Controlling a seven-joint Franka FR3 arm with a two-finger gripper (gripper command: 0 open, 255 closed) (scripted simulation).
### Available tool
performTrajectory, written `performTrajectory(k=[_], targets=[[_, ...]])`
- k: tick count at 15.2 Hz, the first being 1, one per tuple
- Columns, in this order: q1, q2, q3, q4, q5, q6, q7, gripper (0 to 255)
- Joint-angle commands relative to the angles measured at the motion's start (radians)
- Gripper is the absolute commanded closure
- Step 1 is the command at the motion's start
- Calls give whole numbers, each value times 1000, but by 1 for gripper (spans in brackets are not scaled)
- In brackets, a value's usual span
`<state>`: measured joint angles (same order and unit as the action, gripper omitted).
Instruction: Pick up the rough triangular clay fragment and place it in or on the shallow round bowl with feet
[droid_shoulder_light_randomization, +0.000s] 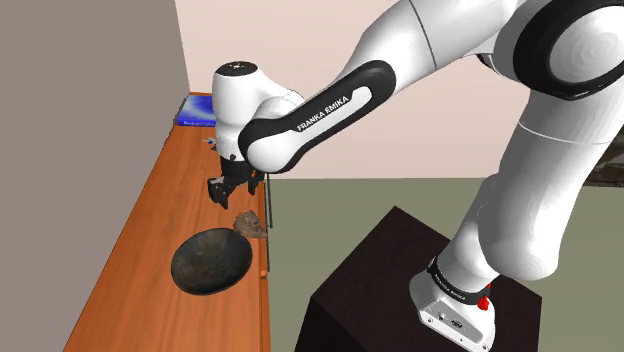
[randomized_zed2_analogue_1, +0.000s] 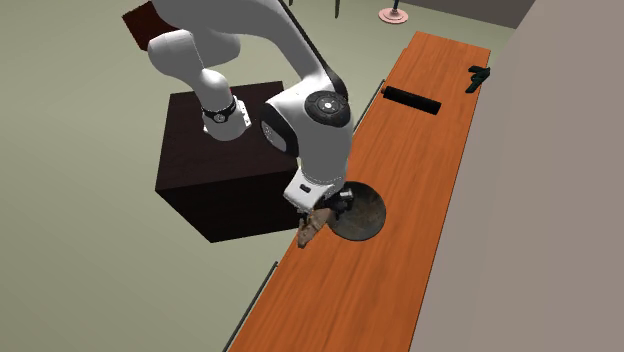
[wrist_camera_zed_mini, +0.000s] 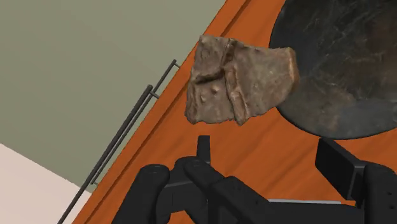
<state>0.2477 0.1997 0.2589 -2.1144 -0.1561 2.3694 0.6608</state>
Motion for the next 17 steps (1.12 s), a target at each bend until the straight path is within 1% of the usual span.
performTrajectory(k=[1,3,11,17], targets=[[-11,10,-37,-31,45,91,211,0],[-16,9,-77,-90,90,203,421,0],[-3,101,-94,-79,58,282,443,0],[-3,101,-94,-79,58,282,443,0]])
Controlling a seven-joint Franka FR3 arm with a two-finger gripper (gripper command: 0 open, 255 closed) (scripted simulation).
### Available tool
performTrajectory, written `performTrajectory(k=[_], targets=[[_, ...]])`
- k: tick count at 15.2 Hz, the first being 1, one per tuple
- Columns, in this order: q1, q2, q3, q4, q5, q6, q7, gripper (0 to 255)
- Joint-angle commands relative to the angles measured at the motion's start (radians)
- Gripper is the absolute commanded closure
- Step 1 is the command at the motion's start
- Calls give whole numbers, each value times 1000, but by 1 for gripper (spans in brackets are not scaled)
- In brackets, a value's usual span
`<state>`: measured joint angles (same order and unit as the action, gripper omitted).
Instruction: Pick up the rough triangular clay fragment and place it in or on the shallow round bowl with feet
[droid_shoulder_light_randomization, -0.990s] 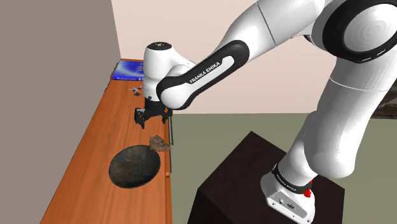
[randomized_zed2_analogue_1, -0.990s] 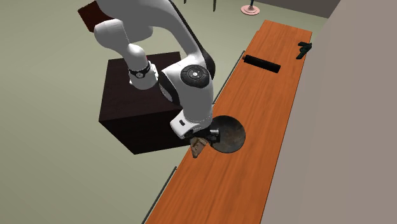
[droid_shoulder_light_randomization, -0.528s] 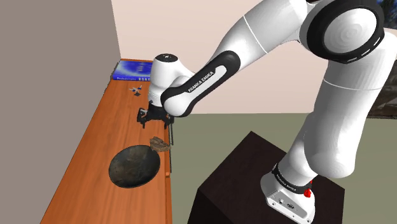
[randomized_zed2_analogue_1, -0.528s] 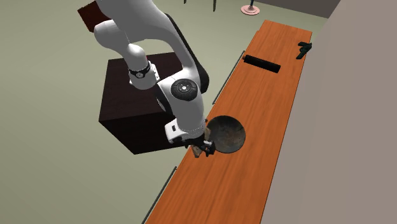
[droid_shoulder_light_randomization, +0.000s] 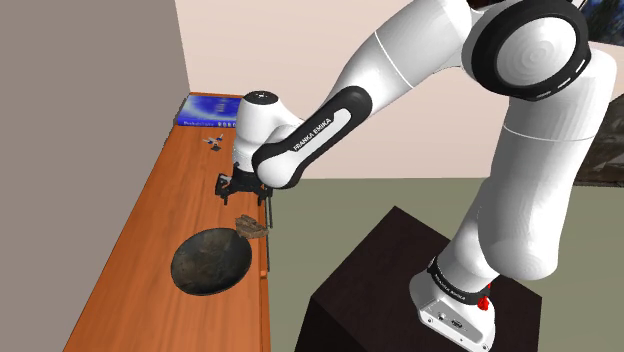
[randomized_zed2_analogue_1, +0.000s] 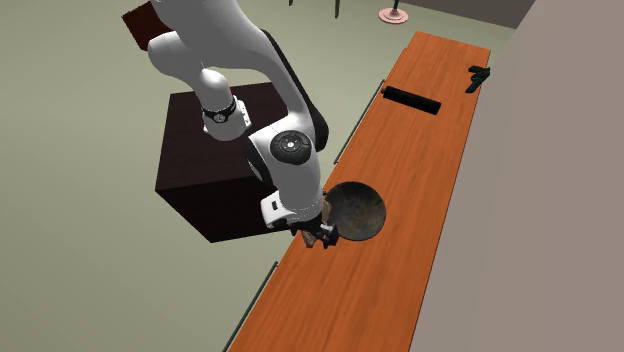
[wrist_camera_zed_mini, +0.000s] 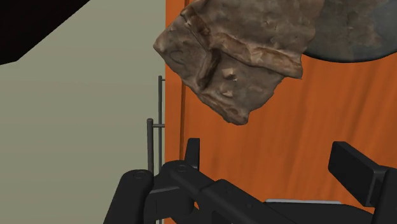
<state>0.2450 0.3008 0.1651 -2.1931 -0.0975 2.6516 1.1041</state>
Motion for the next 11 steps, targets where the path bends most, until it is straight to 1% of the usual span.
performTrajectory(k=[1,2,3,11], targets=[[0,0,0,0,0,0,0,0],[0,0,0,0,0,0,0,0],[0,0,0,0,0,0,0,255],[0,0,0,0,0,0,0,255]])
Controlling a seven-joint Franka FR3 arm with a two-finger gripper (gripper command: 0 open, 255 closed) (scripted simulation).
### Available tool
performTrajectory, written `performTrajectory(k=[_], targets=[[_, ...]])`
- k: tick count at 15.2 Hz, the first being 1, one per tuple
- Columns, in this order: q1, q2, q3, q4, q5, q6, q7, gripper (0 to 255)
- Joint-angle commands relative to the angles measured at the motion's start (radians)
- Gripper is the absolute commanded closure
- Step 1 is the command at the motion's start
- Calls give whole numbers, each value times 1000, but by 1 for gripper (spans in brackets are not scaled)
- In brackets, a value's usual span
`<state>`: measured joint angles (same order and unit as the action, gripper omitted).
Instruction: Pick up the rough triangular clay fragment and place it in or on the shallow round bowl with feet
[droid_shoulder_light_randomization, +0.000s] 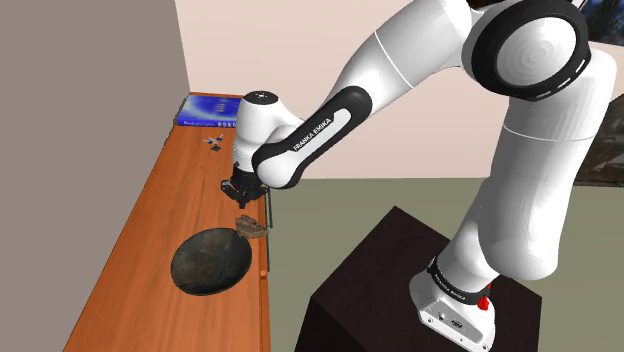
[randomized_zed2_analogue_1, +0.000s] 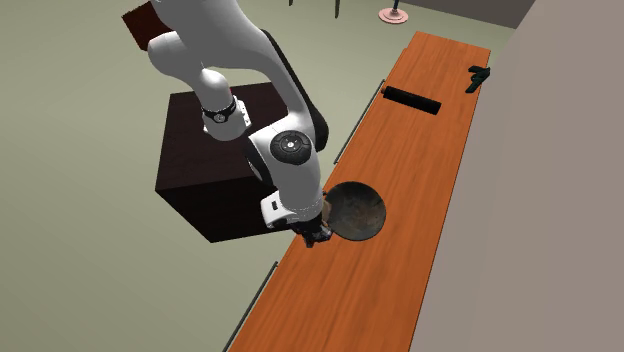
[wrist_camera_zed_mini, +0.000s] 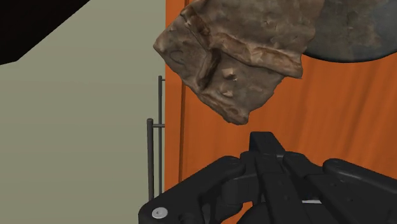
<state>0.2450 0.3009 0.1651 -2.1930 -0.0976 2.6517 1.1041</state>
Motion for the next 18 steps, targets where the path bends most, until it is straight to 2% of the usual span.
performTrajectory(k=[1,2,11,18], targets=[[0,0,0,0,0,0,0,255],[0,0,0,0,0,0,0,0],[78,-123,60,-40,180,-221,320,0],[88,-41,56,-52,161,-129,333,0]])
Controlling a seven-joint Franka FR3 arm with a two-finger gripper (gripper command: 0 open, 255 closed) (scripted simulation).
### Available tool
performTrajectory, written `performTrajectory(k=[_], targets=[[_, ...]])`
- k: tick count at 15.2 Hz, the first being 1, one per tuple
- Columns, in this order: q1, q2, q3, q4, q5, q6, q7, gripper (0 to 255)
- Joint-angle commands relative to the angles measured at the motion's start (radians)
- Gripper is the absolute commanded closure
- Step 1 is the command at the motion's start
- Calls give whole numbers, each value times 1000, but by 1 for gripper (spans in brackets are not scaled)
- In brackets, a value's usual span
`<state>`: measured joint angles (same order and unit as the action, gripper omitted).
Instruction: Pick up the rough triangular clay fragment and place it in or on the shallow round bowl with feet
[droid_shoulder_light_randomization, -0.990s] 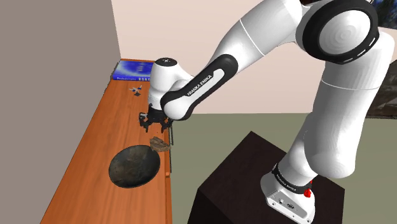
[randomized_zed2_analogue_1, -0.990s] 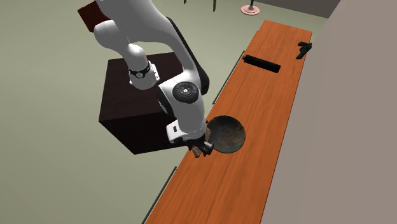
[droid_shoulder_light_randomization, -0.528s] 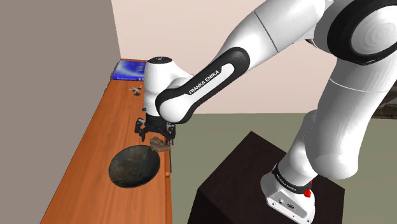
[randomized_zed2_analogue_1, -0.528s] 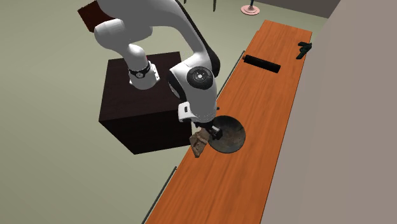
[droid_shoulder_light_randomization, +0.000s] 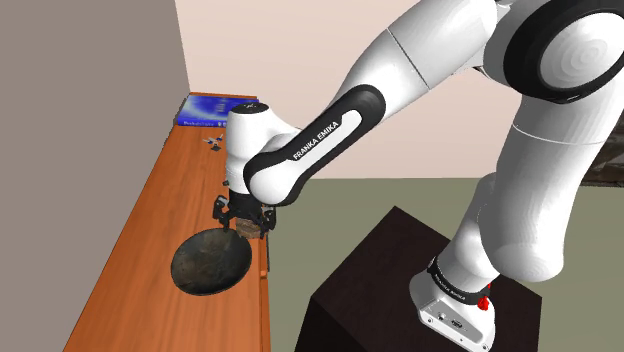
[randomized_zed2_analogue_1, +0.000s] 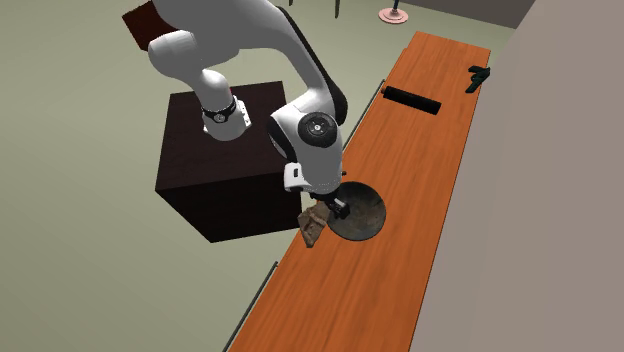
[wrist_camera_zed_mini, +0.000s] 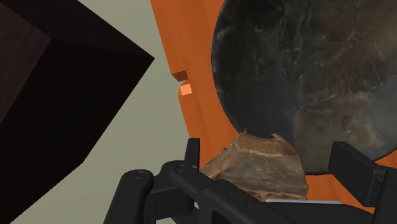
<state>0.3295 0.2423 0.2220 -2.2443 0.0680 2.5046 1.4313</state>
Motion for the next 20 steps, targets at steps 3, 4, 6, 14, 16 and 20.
performTrajectory(k=[3,4,6,14,16,20], targets=[[4,17,-1,-1,-4,18,6,0],[4,17,-1,-1,-4,18,6,0],[4,17,-1,-1,-4,18,6,0],[4,17,-1,-1,-4,18,6,255],[4,17,-1,-1,-4,19,6,255],[2,-5,2,2,0,-6,4,255]])
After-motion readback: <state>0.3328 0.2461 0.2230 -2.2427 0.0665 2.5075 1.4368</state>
